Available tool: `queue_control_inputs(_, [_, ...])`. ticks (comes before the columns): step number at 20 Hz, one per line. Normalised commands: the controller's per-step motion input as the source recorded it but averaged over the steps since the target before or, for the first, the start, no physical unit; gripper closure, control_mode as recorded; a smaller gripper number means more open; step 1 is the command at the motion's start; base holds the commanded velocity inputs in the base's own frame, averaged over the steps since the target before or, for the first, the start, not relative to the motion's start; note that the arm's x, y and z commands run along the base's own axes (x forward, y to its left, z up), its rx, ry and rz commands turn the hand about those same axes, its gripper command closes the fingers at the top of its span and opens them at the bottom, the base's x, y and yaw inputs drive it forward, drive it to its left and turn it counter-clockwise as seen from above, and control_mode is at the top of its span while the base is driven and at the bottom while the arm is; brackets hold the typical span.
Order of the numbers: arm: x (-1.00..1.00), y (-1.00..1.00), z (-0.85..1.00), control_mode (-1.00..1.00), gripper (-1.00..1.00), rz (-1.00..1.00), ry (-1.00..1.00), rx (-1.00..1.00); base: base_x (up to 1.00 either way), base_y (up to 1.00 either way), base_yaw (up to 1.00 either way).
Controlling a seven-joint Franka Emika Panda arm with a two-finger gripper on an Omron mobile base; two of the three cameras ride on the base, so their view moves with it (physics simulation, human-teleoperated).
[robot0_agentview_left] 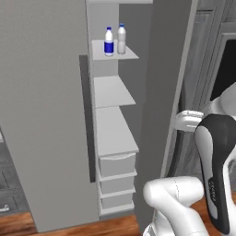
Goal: Take the bottled waters from the counter and place them in the freezer to freeze. Close the freezer door after placing the bottles.
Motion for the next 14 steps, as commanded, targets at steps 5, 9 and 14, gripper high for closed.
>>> queue_control_inputs(5, [0.00,0.00,0.00,1.00,-1.00,0.00,0.00,0.00,0.22,0.00,0.00])
queue_control_inputs(9, [0.00,0.00,0.00,1.00,-1.00,0.00,0.00,0.00,0.00,0.00,0.00])
queue_control_inputs(14, [0.00,0.00,0.00,1.00,-1.00,0.00,0.00,0.00,0.00,0.00,0.00])
